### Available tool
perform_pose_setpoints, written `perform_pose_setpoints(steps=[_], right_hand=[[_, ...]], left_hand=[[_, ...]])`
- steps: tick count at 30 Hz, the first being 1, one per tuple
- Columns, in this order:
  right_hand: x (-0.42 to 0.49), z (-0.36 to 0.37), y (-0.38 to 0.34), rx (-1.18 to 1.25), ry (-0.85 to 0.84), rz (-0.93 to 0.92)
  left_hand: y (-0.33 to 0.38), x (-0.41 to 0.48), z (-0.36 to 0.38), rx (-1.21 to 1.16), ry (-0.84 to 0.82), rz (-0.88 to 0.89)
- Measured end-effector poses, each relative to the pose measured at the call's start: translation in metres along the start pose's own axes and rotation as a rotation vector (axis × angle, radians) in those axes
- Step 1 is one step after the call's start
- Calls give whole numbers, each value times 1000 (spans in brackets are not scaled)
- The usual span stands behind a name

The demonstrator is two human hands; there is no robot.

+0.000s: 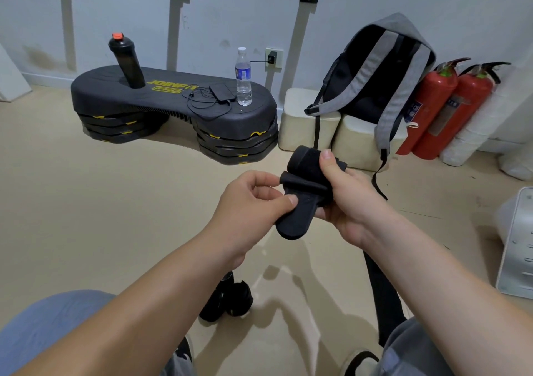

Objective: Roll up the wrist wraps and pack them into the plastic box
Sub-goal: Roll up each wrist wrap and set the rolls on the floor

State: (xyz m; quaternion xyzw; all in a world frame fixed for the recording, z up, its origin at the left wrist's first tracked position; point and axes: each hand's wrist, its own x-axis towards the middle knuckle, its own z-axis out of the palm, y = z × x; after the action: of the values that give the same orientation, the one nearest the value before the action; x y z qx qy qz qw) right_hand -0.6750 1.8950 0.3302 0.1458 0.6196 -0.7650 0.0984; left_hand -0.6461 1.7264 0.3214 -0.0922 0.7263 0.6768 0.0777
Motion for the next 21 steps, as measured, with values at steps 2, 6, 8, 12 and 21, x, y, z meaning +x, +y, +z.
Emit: perform_pose_setpoints(steps=[2,6,8,12,21], right_hand=[[-1,1,1,18,14,3],[-3,4,1,58,25,7],[-2,4,1,68,31,9],[1,5,0,92,68,22],[13,-1,0,129,141,-6]], left_hand=[[-1,1,1,-16,17,-22],[-5,1,9,20,-3,-87],[-7,0,13,22,-18,-76],[-3,2,13,12,-40,-63],[-1,-3,9,14,-152,-108]])
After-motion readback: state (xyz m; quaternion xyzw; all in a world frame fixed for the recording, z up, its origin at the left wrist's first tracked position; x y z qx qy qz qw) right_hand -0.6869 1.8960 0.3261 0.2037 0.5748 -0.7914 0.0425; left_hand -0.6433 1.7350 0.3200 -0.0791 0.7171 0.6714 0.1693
